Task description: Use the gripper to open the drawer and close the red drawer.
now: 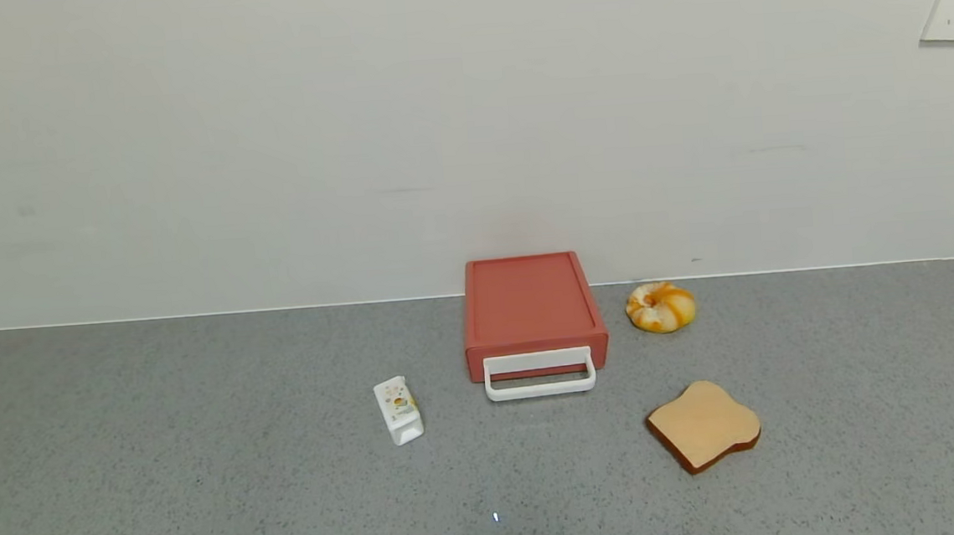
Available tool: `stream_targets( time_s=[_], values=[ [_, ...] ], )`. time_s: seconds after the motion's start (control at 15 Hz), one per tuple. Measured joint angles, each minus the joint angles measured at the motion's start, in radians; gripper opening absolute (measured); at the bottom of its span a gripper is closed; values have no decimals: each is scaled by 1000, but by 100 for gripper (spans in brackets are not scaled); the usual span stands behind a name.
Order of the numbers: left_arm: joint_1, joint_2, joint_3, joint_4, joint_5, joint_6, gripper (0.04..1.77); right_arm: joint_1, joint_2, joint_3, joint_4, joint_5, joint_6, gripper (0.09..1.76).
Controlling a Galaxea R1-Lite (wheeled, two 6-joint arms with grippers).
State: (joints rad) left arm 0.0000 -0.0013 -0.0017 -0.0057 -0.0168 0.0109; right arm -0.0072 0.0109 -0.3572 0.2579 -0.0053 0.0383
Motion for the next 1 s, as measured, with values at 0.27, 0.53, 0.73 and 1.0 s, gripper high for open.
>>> stream_targets(
  time_s=[0.27, 0.53, 0.73, 1.0],
  values=[
    [0, 0, 0, 0, 0, -2, 172, -1, -10, 180, -151, 0, -21, 171],
    [0, 0, 0, 0, 0, -2, 172, 0, -11, 309, -278, -2, -93, 171],
    [0, 0, 0, 0, 0, -2, 172, 0, -11, 351, -295, 9, -96, 171],
    [0, 0, 0, 0, 0, -2, 172, 1, -11, 356, -253, 8, -40, 171]
  ],
)
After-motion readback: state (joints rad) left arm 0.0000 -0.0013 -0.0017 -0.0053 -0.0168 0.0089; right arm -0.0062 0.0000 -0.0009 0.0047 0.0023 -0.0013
